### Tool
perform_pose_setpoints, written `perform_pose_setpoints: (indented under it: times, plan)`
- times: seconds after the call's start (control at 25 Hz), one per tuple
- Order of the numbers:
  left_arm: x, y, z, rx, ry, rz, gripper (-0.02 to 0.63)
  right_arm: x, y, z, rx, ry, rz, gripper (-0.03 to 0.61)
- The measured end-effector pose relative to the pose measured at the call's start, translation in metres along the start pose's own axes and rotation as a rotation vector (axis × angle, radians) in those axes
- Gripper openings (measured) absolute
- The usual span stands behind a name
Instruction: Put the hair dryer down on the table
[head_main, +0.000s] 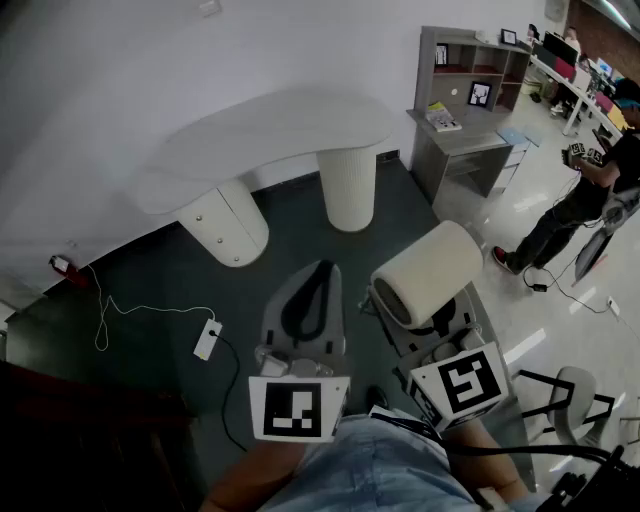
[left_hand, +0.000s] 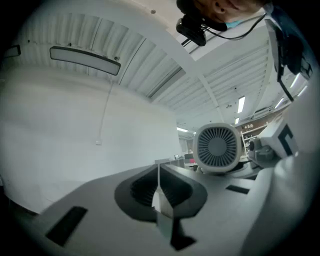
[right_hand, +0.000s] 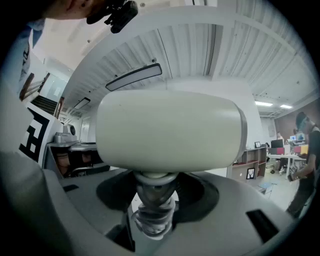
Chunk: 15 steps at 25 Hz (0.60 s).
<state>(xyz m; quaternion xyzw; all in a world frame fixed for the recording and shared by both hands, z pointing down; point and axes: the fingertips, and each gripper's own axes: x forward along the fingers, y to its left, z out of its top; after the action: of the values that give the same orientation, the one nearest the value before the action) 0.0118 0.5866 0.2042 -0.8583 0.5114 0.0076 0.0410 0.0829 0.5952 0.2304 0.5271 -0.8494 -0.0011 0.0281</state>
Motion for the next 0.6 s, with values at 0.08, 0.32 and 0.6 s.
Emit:
perform_pose_setpoints:
  times: [0.08,0.32,0.6]
  plan:
    - [0.0,0.002,0.0,0.004,-0.002,0.0,0.017,0.002,0.002,0.0,0.0,-0.001,0.002,0.219]
    - [-0.001,0.002,-0.003,0.008,0.005,0.001,0.017,0.001,0.002,-0.002,0.002,0.0,0.003,0.219]
    - [0.009,-0.001,-0.008,-0.013,0.001,0.015,0.017,0.003,-0.006,-0.007,0.022,0.01,0.024,0.219]
